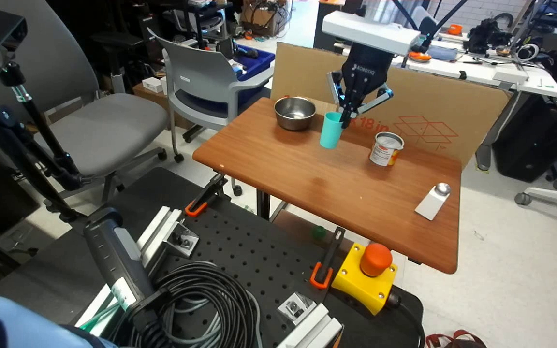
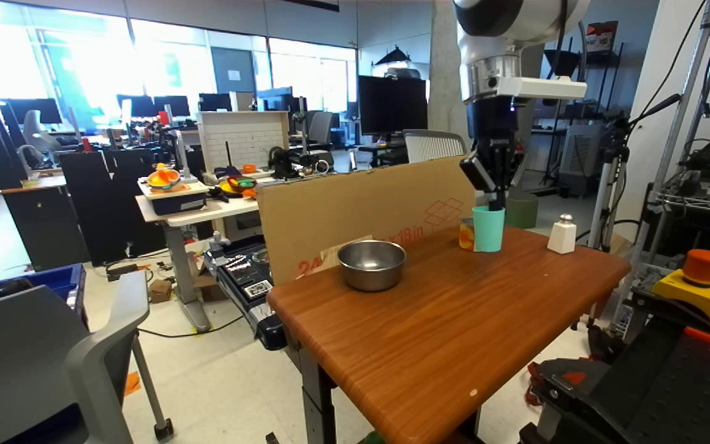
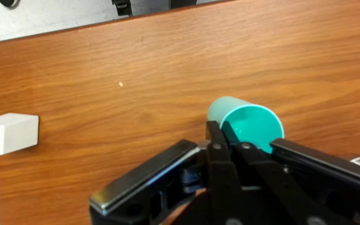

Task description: Pick up the blue cup from the pot and put it on the table

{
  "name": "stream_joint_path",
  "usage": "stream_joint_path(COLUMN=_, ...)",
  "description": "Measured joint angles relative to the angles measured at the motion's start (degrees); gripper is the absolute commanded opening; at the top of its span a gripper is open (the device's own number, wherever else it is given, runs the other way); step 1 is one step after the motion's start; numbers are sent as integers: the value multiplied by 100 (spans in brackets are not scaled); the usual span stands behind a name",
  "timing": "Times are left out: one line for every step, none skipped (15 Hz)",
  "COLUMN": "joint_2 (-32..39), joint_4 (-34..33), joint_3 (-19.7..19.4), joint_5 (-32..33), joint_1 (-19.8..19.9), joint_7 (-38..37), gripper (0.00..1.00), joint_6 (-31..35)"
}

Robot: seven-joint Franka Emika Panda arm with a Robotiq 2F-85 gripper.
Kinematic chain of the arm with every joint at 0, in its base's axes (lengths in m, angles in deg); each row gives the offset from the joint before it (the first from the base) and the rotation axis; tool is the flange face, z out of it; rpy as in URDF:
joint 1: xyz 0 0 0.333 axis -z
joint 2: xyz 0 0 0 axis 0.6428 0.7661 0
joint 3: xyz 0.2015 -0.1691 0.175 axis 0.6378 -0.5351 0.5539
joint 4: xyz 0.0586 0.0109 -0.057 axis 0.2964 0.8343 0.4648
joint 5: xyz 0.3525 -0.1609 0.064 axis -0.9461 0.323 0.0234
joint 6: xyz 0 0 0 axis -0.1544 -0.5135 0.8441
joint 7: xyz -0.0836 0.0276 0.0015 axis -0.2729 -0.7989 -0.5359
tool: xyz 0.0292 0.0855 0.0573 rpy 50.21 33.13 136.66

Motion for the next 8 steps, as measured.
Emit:
stream_joint_path(joint_2=74, joint_4=35, joint_3=-8, joint_5=17, joint_1=-1, joint_7=0, gripper=1, joint_6=-20)
stream_joint_path(joint_2=159, joint_4=60, joint_3=-17, joint_5=46, joint_1=-6, joint_7=-6, gripper=1, joint_6=-22)
stream_joint_path(joint_2=241, joint_4=82, joint_3=-30, joint_5=105, joint_1=-18, joint_7=-32, gripper=1, joint_6=-10)
stream_joint_path(joint_2=320, joint_4=109, joint_3=-48, joint_5=202, joint_1=-38, joint_7=-91, gripper=1, joint_6=33)
stream_joint_path(joint_2=396, joint_4=133, joint_3=-68, joint_5=305, joint_1=-61, joint_7=-167, gripper=1, joint_6=97)
stream_joint_path(joint_2=466, joint_4=157, joint_3=-88, joint_5=413, joint_1=-86, joint_7=-247, gripper=1, joint_6=180)
stream_joint_path(joint_2=525, joint_4=173, joint_3=-108, joint_5=509, joint_1=-108, joint_7=-321, gripper=1, joint_6=263)
stream_joint_path(joint_2=524, joint_4=168, joint_3=-126, joint_5=574, joint_1=-128, joint_7=-364, gripper=28, joint_6=265)
